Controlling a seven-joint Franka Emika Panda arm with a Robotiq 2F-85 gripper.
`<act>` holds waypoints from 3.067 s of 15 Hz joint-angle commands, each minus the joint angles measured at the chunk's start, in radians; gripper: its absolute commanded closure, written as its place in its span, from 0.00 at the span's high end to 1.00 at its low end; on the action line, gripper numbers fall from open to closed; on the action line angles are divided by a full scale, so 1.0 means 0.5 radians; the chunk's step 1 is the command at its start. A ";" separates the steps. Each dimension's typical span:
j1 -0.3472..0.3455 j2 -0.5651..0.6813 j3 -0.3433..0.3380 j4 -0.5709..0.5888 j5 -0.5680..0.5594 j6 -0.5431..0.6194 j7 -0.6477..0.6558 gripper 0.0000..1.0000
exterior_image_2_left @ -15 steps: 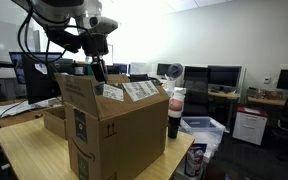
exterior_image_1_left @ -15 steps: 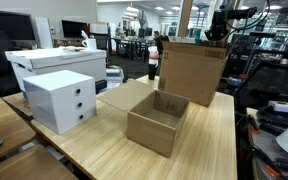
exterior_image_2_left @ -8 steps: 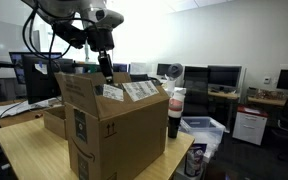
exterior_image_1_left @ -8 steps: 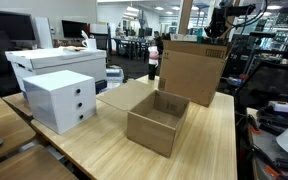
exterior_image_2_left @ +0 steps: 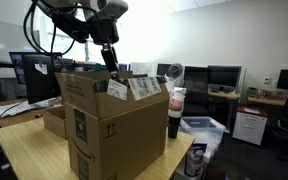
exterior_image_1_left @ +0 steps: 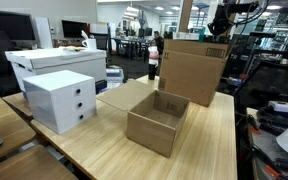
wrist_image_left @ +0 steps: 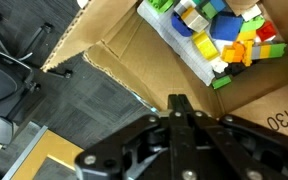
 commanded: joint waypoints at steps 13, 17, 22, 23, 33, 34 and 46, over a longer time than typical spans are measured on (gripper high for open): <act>-0.057 0.104 -0.242 0.185 0.552 -0.370 -0.245 0.03; -0.064 0.180 -0.321 0.272 0.766 -0.507 -0.357 0.03; -0.063 0.273 -0.355 0.371 0.884 -0.604 -0.430 0.03; -0.063 0.294 -0.355 0.384 0.890 -0.606 -0.441 0.03; -0.069 0.368 -0.361 0.381 0.916 -0.631 -0.472 0.03; -0.066 0.364 -0.360 0.383 0.928 -0.641 -0.480 0.03; -0.023 0.298 -0.297 0.420 0.854 -0.669 -0.482 0.03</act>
